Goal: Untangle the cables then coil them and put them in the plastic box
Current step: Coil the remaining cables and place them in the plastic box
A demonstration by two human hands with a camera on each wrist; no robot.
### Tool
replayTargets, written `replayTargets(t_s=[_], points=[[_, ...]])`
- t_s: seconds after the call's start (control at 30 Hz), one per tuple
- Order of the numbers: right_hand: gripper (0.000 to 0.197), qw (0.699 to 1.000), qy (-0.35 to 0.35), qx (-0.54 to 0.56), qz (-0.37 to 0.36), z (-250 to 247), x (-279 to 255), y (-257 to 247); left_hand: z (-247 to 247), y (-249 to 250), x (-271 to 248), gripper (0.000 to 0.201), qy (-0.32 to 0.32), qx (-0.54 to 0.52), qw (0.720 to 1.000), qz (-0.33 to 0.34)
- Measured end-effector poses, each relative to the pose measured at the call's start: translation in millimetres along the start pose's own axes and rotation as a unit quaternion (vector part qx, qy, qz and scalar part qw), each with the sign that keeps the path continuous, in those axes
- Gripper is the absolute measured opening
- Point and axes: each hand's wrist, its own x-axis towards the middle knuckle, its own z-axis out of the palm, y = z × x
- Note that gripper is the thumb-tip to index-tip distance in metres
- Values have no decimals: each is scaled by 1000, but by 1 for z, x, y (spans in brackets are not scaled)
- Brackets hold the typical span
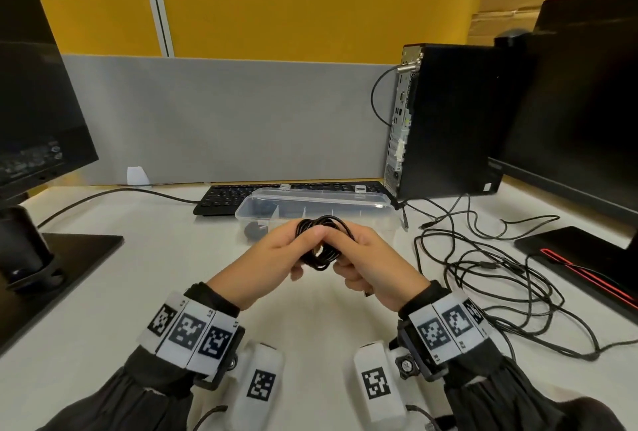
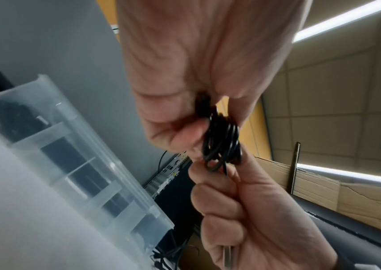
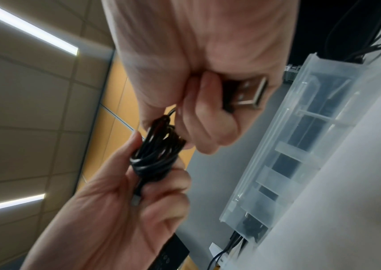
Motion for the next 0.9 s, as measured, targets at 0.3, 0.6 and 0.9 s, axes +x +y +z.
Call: replayTargets(t_s=[0.3,0.6,0.9], points=[[20,988,23,-139,-68,-23,0,-1,-14,3,-2,33,85,24,996,5],[18,990,96,25,-102,-28,4,0,4,8,-5,32,-16,-134,991,18],[28,964,42,264,-4,-11,4,-2,2,9,-5,30,-7,-108,994,-4]])
